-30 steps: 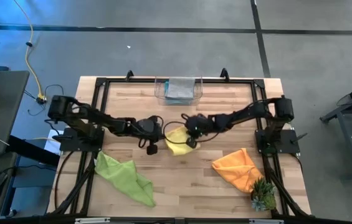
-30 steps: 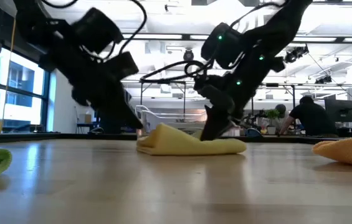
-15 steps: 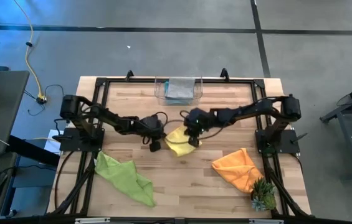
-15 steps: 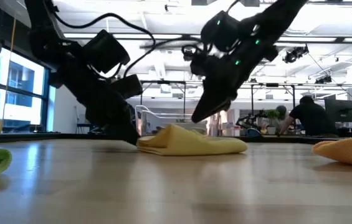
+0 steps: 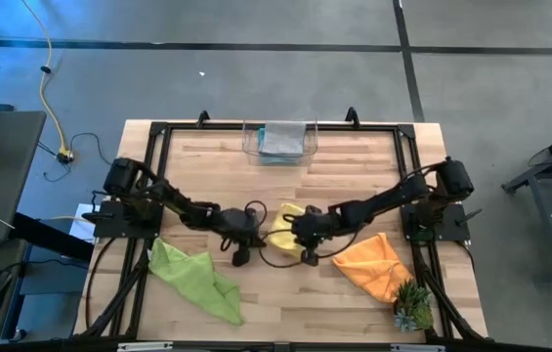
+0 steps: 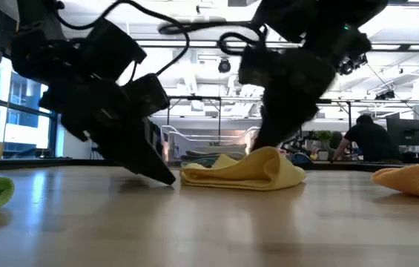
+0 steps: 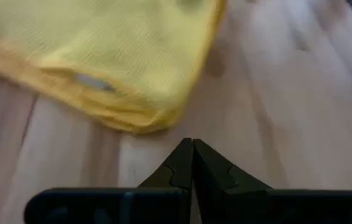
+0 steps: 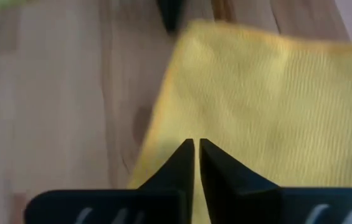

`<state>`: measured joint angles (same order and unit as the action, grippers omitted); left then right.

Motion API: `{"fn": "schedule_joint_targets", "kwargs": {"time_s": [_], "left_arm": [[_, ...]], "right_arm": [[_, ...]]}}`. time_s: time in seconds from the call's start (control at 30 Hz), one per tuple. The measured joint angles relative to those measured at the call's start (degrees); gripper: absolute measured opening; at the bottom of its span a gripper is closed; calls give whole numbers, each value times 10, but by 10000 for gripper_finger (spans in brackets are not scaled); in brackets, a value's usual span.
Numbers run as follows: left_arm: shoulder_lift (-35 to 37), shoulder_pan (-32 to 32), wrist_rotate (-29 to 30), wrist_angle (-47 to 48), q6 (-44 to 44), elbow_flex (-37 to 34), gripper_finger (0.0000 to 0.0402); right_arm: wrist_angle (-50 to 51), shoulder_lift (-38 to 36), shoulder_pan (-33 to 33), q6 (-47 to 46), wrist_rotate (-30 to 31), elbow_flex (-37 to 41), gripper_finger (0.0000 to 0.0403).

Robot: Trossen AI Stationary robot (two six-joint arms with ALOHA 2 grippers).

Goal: Fold microfiber towels
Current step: Fold the yellow towel, then put the yellow towel into the transparent bin

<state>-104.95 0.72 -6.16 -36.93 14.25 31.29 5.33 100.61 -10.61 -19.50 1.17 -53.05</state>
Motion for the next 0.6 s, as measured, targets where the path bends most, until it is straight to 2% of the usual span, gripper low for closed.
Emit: {"fn": "schedule_joint_targets", "kwargs": {"time_s": [0.2,0.3,0.43,0.53,0.6], "left_arm": [[62,-74,3,43,-44,1,0],[68,-125,-33,36,-36,6,0],[65,-169,-43,60,-35,25,12],[65,-188,-80,60,-29,45,40],[63,-195,-101,74,-14,64,67]], "right_arm": [[-4,-31,-23,-25,42,31,2],[-1,-67,-37,-70,72,49,1],[22,-125,-45,-230,112,91,7],[25,-157,-48,-368,129,131,23],[28,-169,-53,-425,137,153,45]]}}
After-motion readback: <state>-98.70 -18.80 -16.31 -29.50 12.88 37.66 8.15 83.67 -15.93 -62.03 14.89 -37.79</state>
